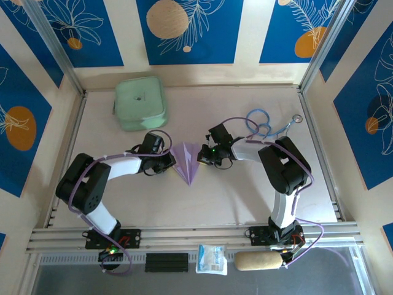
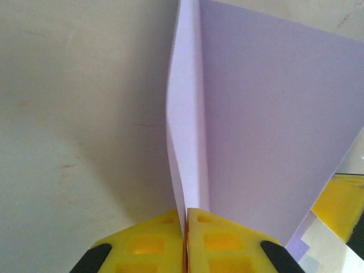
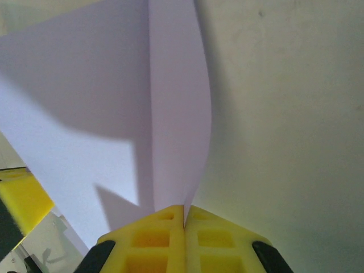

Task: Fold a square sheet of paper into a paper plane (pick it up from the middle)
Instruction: Turn over a paper plane at the top-center of the table.

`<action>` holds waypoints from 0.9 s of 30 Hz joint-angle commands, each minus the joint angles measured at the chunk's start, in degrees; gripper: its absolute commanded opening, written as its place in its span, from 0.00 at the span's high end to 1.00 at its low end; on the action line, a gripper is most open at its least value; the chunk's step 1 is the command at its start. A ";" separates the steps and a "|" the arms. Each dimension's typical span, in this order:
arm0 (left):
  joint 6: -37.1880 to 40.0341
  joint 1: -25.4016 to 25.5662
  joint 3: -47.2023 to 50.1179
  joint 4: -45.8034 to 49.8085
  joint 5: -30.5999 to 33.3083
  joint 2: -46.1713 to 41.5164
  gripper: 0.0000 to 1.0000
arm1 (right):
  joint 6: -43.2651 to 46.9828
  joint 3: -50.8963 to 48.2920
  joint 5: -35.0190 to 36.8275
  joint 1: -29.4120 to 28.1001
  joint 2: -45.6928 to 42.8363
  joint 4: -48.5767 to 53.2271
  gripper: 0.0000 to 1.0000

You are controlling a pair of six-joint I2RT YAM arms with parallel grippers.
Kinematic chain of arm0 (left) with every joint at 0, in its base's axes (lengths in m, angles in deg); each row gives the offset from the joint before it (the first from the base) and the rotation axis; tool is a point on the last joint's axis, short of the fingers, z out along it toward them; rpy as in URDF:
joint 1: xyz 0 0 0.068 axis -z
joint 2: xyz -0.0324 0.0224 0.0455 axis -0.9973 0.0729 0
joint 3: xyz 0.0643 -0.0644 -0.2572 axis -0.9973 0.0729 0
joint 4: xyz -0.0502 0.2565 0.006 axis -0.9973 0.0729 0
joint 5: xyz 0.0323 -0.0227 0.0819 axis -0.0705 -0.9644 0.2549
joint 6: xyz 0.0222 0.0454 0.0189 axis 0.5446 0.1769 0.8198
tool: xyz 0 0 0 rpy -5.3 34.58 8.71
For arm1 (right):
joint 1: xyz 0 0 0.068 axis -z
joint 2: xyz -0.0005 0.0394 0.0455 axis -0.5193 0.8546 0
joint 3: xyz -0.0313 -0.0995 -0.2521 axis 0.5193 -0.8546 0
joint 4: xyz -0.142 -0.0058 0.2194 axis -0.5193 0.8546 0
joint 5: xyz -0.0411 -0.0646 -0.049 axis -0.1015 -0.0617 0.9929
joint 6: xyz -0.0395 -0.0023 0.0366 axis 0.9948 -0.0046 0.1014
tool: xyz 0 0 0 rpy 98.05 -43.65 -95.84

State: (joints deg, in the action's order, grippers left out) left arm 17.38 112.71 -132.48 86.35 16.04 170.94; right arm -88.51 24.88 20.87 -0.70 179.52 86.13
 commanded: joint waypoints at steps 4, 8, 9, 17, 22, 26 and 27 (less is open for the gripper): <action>1.88 -0.53 -1.47 4.70 0.81 -3.80 0.77 | -0.32 0.64 -1.54 0.26 0.73 0.23 0.98; 3.73 -0.48 -1.91 9.04 0.97 -8.33 0.71 | 0.01 1.26 -1.59 0.17 0.60 1.07 0.98; 3.87 -0.44 -1.81 9.28 0.35 -9.12 0.71 | 0.11 1.42 -1.61 0.09 0.51 1.28 0.98; 2.21 2.58 -2.10 8.91 -4.63 -11.15 0.77 | 0.57 2.11 -1.04 -0.39 0.25 2.54 0.98; 1.56 5.79 -5.12 7.90 -5.54 -7.49 0.79 | 0.61 2.42 -0.84 -0.53 0.36 2.80 0.98; 1.61 6.84 -7.36 7.61 -5.19 -4.03 0.79 | 0.53 2.60 -0.77 -0.75 0.51 2.83 0.98; 1.78 6.98 -8.06 7.85 -4.76 -3.21 0.79 | 0.56 2.60 -0.75 -0.73 0.60 2.89 0.98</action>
State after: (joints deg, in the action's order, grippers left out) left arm 19.13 119.14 -138.23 93.67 11.88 165.78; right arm -88.53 26.08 20.67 -1.01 179.57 87.70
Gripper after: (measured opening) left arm 0.207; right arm 0.055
